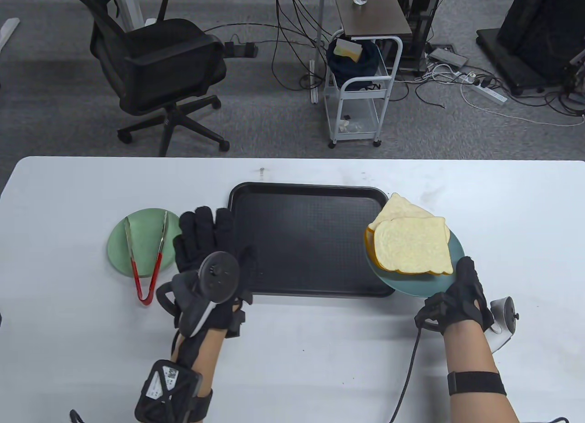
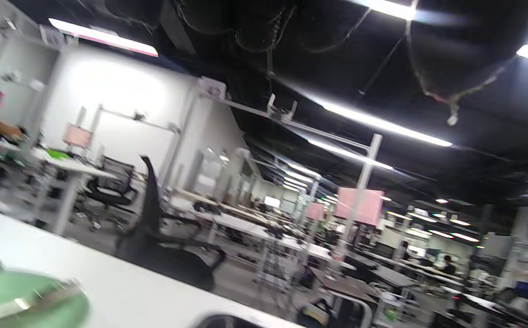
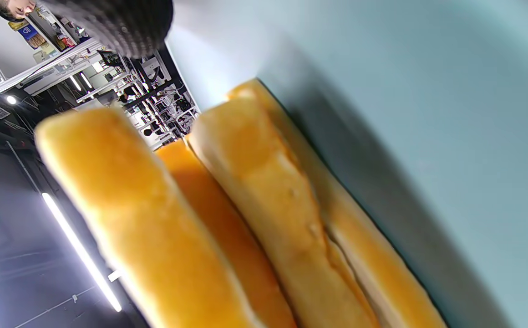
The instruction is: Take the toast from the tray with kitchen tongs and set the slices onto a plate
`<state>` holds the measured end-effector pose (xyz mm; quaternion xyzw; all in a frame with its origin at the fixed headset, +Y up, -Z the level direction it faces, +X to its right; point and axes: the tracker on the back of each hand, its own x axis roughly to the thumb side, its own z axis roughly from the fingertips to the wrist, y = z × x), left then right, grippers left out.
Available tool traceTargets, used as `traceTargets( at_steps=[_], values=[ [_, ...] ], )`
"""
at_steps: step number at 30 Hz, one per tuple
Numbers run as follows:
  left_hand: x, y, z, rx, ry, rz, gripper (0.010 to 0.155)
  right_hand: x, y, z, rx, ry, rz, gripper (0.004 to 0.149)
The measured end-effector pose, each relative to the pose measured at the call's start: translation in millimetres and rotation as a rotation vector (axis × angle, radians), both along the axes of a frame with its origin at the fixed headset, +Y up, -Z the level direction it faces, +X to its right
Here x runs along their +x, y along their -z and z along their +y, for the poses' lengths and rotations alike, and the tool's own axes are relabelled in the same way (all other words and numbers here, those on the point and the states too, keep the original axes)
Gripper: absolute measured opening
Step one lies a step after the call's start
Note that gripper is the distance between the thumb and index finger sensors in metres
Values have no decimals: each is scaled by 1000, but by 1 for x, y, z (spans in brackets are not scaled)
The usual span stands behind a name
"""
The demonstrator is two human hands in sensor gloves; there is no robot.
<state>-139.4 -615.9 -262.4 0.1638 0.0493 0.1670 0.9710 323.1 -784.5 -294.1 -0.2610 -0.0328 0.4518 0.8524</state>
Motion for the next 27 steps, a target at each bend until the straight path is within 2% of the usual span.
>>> traceTargets(
  at_steps=[3,7,9,15,23,27],
  values=[
    [24,-5,-32,-55,-11,-60,72,-3,-1,0,4,-4,10,50],
    [32,-5,-73,-100,80,-51,71,-8,-3,1,4,-13,18,50],
    [28,-2,-79,-146,119,-46,72,-9,-3,1,-1,-24,21,49],
    [15,-9,-78,-93,130,-7,72,-3,9,8,-26,-72,-28,48],
    [1,-14,-69,-58,70,8,72,32,49,29,-115,-180,-196,51],
    [-1,-15,-68,-53,54,6,72,47,64,22,-183,-159,-239,52]
  ],
)
